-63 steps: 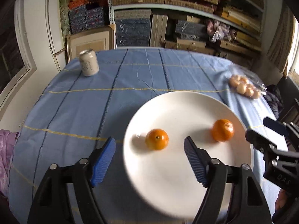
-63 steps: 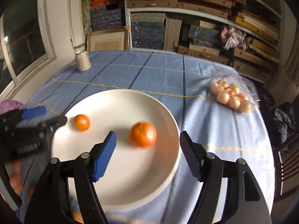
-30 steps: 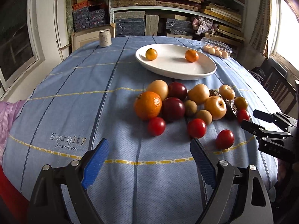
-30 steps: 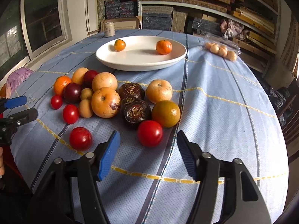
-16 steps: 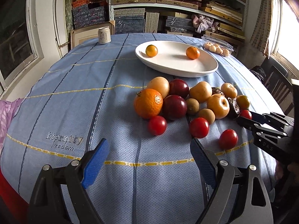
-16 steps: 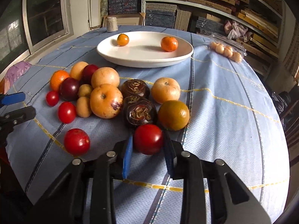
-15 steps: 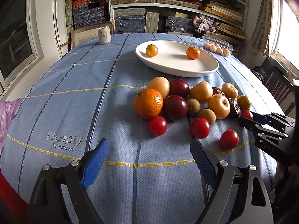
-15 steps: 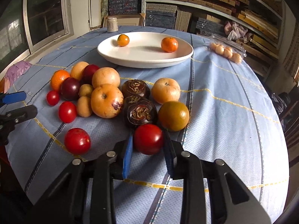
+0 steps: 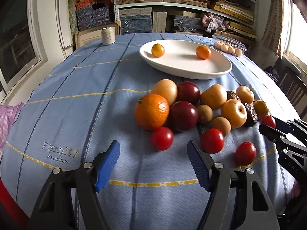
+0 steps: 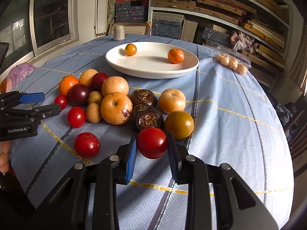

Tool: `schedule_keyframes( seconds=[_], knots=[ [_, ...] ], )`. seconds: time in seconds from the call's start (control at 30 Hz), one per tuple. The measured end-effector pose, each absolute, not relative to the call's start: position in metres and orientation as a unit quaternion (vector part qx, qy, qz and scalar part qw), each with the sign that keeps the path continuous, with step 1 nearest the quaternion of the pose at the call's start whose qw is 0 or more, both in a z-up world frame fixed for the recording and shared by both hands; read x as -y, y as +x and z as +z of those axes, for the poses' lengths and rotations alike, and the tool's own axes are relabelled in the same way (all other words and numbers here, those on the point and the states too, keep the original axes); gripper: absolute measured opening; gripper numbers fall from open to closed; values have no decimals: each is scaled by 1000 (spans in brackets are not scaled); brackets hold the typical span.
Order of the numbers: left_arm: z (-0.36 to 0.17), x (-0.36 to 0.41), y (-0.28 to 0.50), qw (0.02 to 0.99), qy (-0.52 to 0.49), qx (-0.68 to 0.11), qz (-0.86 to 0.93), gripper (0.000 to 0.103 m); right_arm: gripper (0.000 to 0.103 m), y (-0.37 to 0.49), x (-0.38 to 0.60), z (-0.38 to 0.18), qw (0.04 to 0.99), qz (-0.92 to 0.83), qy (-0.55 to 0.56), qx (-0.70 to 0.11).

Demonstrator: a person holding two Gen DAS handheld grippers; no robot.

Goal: Organize fruits
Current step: 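Grasp a red cherry tomato with the left gripper while the right grasps another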

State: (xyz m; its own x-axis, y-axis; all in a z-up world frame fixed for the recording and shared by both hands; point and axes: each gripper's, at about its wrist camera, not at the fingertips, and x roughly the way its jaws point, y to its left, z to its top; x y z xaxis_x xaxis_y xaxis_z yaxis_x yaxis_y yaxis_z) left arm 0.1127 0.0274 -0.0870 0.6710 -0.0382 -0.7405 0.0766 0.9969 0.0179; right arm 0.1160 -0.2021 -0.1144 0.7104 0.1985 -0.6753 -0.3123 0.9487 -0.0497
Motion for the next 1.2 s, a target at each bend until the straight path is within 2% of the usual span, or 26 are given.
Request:
schedule_keyframes(
  seconds=[0.03,0.1,0.17,0.23,0.33,1.2],
  knots=[
    [-88,-25,114,914,26,-404,-31,73,29,116,203,-114,921,139,-79,-354],
    [-89,-22,118,913,29,-405,-33,64,29,117,203,-114,921,140,-75,-355],
    [-92,-20,121,911,25,-411,-41,42,29,118,205,-114,921,140,-67,-357],
    [-96,-20,123,907,19,-419,-47,29,29,119,207,-114,921,140,-62,-357],
    [-97,-21,124,907,17,-418,-45,25,29,118,207,-114,922,142,-60,-356],
    [-78,-22,103,920,6,-386,-64,25,29,114,204,-109,925,142,-60,-348]
  ],
)
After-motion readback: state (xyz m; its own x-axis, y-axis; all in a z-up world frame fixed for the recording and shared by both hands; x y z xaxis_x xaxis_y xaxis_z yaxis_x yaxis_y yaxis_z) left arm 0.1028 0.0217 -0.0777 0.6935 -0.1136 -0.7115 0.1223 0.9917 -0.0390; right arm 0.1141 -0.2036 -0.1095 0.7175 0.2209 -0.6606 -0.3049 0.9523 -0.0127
